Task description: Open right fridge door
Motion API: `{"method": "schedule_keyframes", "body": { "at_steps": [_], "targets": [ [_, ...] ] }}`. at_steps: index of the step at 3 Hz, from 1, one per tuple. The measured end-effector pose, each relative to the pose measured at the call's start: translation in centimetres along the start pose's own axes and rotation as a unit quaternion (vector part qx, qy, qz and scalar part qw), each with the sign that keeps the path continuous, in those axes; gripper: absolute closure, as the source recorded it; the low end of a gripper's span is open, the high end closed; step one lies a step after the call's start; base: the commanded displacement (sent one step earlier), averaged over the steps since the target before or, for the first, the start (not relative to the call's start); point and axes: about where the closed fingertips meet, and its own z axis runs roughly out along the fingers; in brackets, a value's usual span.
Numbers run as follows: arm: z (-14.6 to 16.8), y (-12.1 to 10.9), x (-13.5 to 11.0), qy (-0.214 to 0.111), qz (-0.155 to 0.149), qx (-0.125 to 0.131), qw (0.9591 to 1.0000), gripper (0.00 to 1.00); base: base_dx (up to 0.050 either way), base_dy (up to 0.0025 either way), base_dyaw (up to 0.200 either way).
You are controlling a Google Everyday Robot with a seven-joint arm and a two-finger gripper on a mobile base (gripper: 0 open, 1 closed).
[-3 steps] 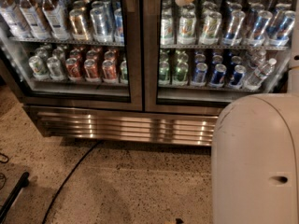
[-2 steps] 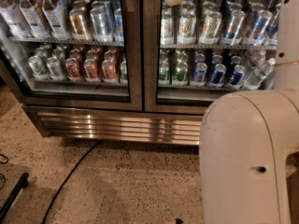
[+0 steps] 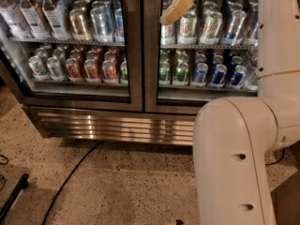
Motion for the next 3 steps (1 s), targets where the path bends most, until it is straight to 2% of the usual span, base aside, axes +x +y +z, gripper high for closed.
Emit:
{"method": "schedule_keyframes", "body": {
  "at_steps": [1, 2, 3],
  "targets": [
    [0.0, 0.0, 0.0, 0.000, 0.000, 0.000, 1.0000, 0.00, 0.049, -0.00001, 0.000],
    [0.0, 0.0, 0.0, 0.000, 0.000, 0.000, 1.0000, 0.00, 0.000, 0.00000, 0.000],
    [0.1, 1.0, -0.1, 0.004, -0.001, -0.002, 1.0000, 0.00, 0.000, 0.00000, 0.000]
  ]
}}
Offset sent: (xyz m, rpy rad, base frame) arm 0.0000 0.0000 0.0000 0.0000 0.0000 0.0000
